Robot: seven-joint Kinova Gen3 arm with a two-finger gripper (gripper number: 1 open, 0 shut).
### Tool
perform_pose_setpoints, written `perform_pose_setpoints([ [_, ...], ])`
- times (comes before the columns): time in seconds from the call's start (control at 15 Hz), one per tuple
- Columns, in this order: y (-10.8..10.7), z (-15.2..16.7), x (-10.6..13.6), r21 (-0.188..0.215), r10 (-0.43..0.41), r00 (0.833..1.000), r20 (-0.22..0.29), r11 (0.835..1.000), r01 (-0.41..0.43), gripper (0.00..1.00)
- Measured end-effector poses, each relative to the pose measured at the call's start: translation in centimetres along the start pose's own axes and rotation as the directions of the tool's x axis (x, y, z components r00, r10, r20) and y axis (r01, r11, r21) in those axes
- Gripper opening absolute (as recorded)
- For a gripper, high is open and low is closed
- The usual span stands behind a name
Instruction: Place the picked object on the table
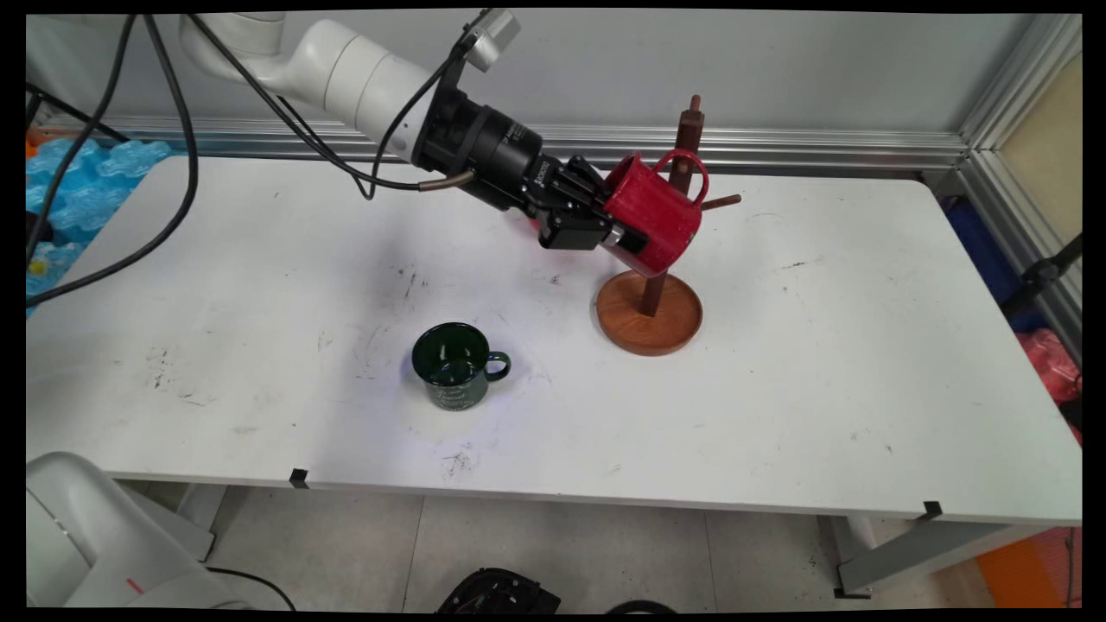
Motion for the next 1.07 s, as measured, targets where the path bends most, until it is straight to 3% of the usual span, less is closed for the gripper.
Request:
perform_pose_setpoints([
  [1.07, 1.2, -1.6, 0.8, -0.024, -0.004, 1.000, 0.010, 1.000, 0.004, 0.00],
])
